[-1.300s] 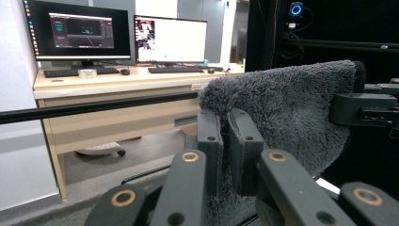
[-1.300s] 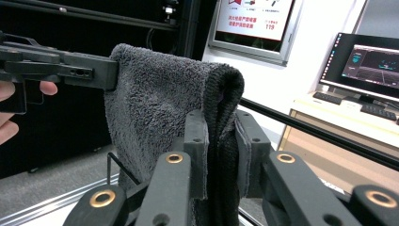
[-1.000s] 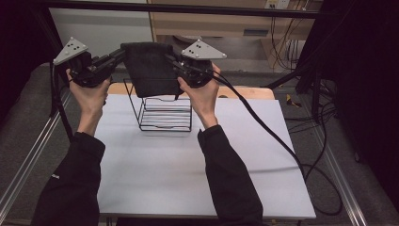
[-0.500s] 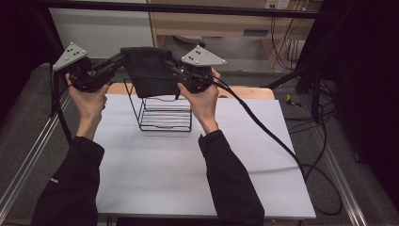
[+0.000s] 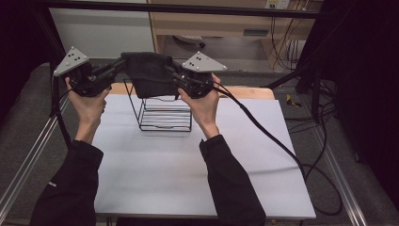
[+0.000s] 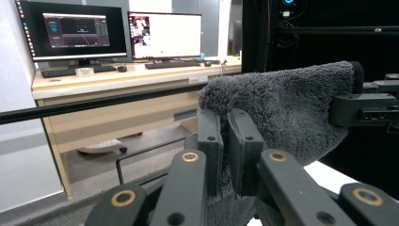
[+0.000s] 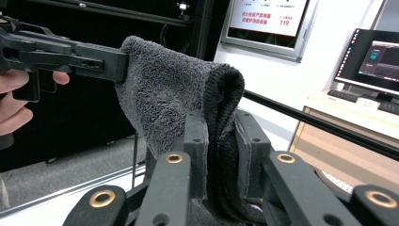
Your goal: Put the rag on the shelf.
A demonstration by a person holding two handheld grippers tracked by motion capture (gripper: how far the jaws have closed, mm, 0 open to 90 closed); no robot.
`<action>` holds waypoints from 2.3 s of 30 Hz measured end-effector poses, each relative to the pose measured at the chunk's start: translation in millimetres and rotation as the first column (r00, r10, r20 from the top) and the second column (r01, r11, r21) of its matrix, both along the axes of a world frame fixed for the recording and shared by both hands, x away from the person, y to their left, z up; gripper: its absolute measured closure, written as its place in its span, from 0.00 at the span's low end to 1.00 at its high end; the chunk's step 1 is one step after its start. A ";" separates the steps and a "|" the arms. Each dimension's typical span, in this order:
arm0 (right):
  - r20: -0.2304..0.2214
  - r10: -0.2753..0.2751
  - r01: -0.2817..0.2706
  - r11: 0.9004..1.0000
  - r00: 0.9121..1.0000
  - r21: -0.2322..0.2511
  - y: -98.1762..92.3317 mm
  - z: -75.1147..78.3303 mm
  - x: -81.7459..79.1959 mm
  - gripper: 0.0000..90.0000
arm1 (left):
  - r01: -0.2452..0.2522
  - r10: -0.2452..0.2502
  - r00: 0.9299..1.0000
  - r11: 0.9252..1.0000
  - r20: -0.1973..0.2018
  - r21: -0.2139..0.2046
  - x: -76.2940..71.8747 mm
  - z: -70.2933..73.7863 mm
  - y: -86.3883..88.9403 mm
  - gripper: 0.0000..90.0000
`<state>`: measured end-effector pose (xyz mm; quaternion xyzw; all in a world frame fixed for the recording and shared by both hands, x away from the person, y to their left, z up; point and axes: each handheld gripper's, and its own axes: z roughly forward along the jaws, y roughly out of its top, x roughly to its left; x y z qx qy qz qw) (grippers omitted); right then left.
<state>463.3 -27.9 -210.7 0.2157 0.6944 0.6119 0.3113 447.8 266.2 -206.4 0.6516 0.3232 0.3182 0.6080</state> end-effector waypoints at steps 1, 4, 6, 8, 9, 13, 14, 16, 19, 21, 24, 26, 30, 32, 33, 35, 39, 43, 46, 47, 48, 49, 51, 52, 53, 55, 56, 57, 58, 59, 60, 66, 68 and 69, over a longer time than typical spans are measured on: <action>-0.001 0.002 -0.002 1.000 1.000 -0.001 0.3 -0.6 -0.5 0.86 | -0.001 0.001 1.000 1.000 0.000 0.002 -0.7 -0.7 0.4 0.93; -0.004 0.005 -0.005 1.000 1.000 -0.003 0.6 -2.5 -1.8 0.86 | -0.001 0.001 1.000 1.000 -0.002 0.004 -2.6 -3.4 1.2 0.93; -0.006 0.006 -0.006 1.000 1.000 -0.003 0.6 -4.4 -2.3 0.86 | -0.001 0.001 1.000 1.000 -0.005 0.007 -3.7 -5.3 1.4 0.93; -0.008 0.006 -0.006 1.000 1.000 -0.006 1.3 -6.1 -3.0 0.86 | 0.002 -0.002 1.000 1.000 -0.007 0.009 -4.8 -7.3 1.8 0.93; -0.008 0.006 -0.006 1.000 1.000 -0.007 1.3 -6.8 -3.3 0.86 | 0.010 -0.010 1.000 1.000 -0.012 0.007 -5.3 -8.5 1.8 0.93; -0.017 0.010 -0.010 1.000 1.000 -0.005 0.3 -11.0 -4.2 0.86 | 0.022 -0.021 1.000 1.000 -0.015 0.014 -8.6 -12.6 2.4 0.93; -0.019 0.010 -0.010 1.000 1.000 -0.004 0.0 -12.2 -4.4 0.86 | 0.022 -0.022 1.000 1.000 -0.017 0.016 -9.3 -13.5 2.0 0.93; -0.025 0.010 -0.011 1.000 1.000 -0.007 -0.5 -14.7 -4.4 0.86 | 0.022 -0.021 1.000 0.999 -0.020 0.024 -10.6 -14.9 1.3 0.93; -0.031 0.013 -0.014 1.000 0.999 -0.012 -1.3 -17.7 -5.0 0.86 | 0.022 -0.021 1.000 0.999 -0.021 0.035 -12.9 -17.5 0.5 0.93; -0.032 0.015 -0.016 1.000 0.999 -0.020 -1.7 -19.1 -5.6 0.86 | 0.023 -0.022 1.000 0.999 -0.022 0.041 -14.3 -19.3 0.5 0.93; -0.039 0.026 -0.027 0.999 0.999 -0.030 -2.3 -21.1 -6.5 0.85 | 0.027 -0.026 0.999 0.999 -0.032 0.042 -16.3 -23.3 1.2 0.93; -0.044 0.029 -0.031 0.999 0.999 -0.035 -2.8 -22.5 -7.0 0.85 | 0.028 -0.026 0.999 0.999 -0.039 0.036 -17.5 -26.2 1.1 0.92; -0.072 0.037 -0.041 0.998 0.997 -0.050 -4.6 -26.6 -8.0 0.83 | 0.028 -0.026 0.998 0.999 -0.053 0.039 -19.8 -32.2 0.2 0.92; -0.085 0.039 -0.044 0.997 0.996 -0.059 -5.2 -29.0 -8.1 0.83 | 0.026 -0.023 0.998 0.999 -0.059 0.043 -20.7 -35.1 -0.3 0.92; -0.091 0.038 -0.044 0.997 0.995 -0.063 -5.3 -30.4 -8.4 0.82 | 0.027 -0.024 0.998 0.999 -0.063 0.046 -20.9 -36.0 -0.3 0.91; -0.099 0.038 -0.045 0.996 0.994 -0.072 -5.7 -32.3 -8.7 0.81 | 0.024 -0.020 0.997 0.998 -0.078 0.058 -22.2 -38.4 -1.1 0.90; -0.124 0.032 -0.043 0.995 0.992 -0.091 -6.0 -36.3 -10.6 0.78 | 0.018 -0.011 0.993 0.998 -0.120 0.058 -25.0 -42.8 -2.0 0.88; -0.152 0.024 -0.040 0.994 0.988 -0.106 -6.4 -41.1 -12.3 0.75 | 0.015 -0.004 0.986 0.998 -0.168 0.067 -26.4 -47.4 -2.2 0.86; -0.175 0.009 -0.030 0.993 0.984 -0.114 -6.7 -45.6 -13.5 0.72 | 0.015 0.001 0.981 0.997 -0.194 0.081 -27.3 -51.9 -2.2 0.85; -0.181 0.005 -0.026 0.993 0.984 -0.114 -7.0 -47.3 -13.9 0.72 | 0.016 0.001 0.980 0.996 -0.200 0.084 -27.6 -53.5 -2.0 0.84; -0.184 0.002 -0.023 0.993 0.983 -0.115 -7.3 -48.9 -14.2 0.71 | 0.016 0.002 0.979 0.996 -0.204 0.086 -27.8 -55.2 -1.8 0.84; -0.186 0.000 -0.022 0.993 0.983 -0.119 -7.3 -50.4 -14.7 0.71 | 0.016 0.003 0.978 0.996 -0.208 0.089 -28.0 -56.8 -1.7 0.84; -0.188 -0.006 -0.017 0.993 0.982 -0.119 -6.9 -53.4 -15.4 0.70 | 0.015 0.006 0.976 0.995 -0.218 0.094 -28.2 -59.7 -1.7 0.84; -0.190 -0.007 -0.015 0.993 0.982 -0.114 -6.8 -54.7 -15.6 0.69 | 0.016 0.006 0.975 0.995 -0.221 0.098 -28.4 -61.0 -1.7 0.84; -0.193 -0.007 -0.015 0.994 0.981 -0.111 -7.1 -55.7 -15.9 0.69 | 0.015 0.008 0.975 0.995 -0.223 0.102 -28.5 -62.1 -1.8 0.84; -0.191 -0.010 -0.011 0.994 0.982 -0.106 -7.2 -57.3 -16.4 0.67 | 0.015 0.010 0.974 0.994 -0.228 0.107 -28.4 -63.9 -2.1 0.84; -0.190 -0.011 -0.010 0.994 0.982 -0.105 -7.4 -57.9 -16.6 0.66 | 0.015 0.011 0.973 0.994 -0.230 0.109 -28.4 -64.5 -2.3 0.84; -0.193 -0.012 -0.008 0.995 0.981 -0.101 -7.4 -58.4 -17.0 0.64 | 0.014 0.013 0.972 0.993 -0.234 0.113 -28.3 -65.6 -2.4 0.84; -0.193 -0.018 -0.001 0.995 0.981 -0.097 -7.5 -58.9 -17.7 0.63 | 0.012 0.016 0.972 0.993 -0.236 0.119 -28.5 -66.4 -2.3 0.84; -0.191 -0.024 0.005 0.995 0.981 -0.100 -7.9 -59.2 -18.3 0.61 | 0.012 0.017 0.971 0.993 -0.238 0.118 -28.5 -67.4 -2.3 0.84; -0.195 -0.026 0.006 0.995 0.981 -0.101 -8.6 -59.6 -18.8 0.60 | 0.014 0.015 0.970 0.993 -0.241 0.119 -28.6 -68.4 -2.1 0.84; -0.246 -0.029 0.003 0.994 0.969 -0.105 -11.0 -66.5 -19.7 0.58 | 0.017 0.022 0.962 0.990 -0.272 0.139 -27.3 -77.1 -2.3 0.81; -0.267 -0.026 -0.002 0.995 0.963 -0.104 -12.1 -70.1 -19.3 0.57 | 0.017 0.025 0.958 0.989 -0.285 0.145 -26.1 -81.0 -2.3 0.80; -0.278 -0.025 -0.004 0.995 0.960 -0.102 -12.9 -72.2 -18.7 0.57 | 0.018 0.026 0.956 0.989 -0.292 0.147 -25.3 -82.9 -2.5 0.79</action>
